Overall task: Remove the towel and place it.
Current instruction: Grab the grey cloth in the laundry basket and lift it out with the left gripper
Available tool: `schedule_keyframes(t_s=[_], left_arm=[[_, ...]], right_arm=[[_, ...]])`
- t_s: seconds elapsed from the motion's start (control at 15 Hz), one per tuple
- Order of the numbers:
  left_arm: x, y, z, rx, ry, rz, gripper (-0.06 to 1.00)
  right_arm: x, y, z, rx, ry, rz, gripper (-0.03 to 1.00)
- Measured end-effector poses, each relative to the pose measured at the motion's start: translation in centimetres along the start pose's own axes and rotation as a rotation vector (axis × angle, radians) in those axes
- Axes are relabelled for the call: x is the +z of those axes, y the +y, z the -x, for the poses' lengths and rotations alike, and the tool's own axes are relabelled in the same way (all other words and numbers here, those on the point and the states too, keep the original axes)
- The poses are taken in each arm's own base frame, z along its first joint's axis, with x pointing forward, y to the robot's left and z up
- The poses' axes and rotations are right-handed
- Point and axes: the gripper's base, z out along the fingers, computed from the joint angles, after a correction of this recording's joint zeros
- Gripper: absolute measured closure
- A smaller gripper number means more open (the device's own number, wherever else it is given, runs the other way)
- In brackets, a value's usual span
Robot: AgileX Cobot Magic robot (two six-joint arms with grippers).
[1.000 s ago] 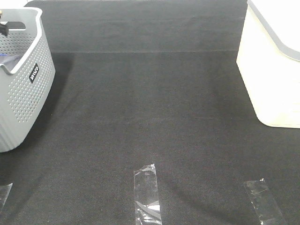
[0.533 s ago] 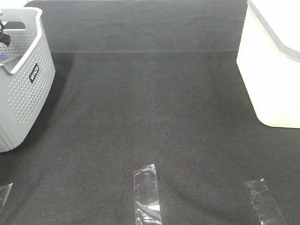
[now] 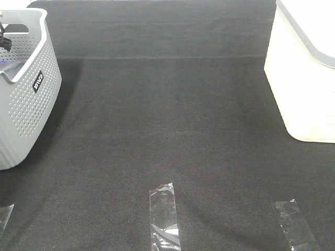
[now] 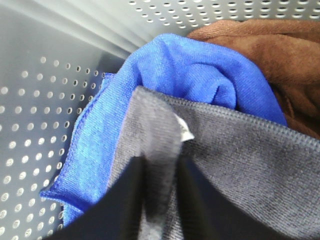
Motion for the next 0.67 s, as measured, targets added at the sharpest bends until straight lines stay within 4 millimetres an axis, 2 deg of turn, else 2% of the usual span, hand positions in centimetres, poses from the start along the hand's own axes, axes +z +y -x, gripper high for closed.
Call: schedule_keyframes(t_s=[0.13, 0.4, 0.53, 0.67], left_arm=[[0.0, 0.0, 0.0, 0.003, 0.000, 0.000, 0.94], [-0.1, 0.1, 0.0, 0.002, -0.001, 0.000, 0.94], [-1.9, 0.5, 0.5, -0.007, -0.034, -0.001, 0.94], [-5.2, 1.2, 1.2, -0.006, -0.096, -0.002, 0.94]], right_arm=[[0.0, 0.0, 0.0, 0.000, 0.000, 0.000, 0.35], [0.0, 0.0, 0.0, 0.000, 0.000, 0.000, 0.35], [0.0, 0.0, 0.0, 0.000, 0.000, 0.000, 0.35], [0.0, 0.0, 0.0, 0.000, 0.000, 0.000, 0.35]])
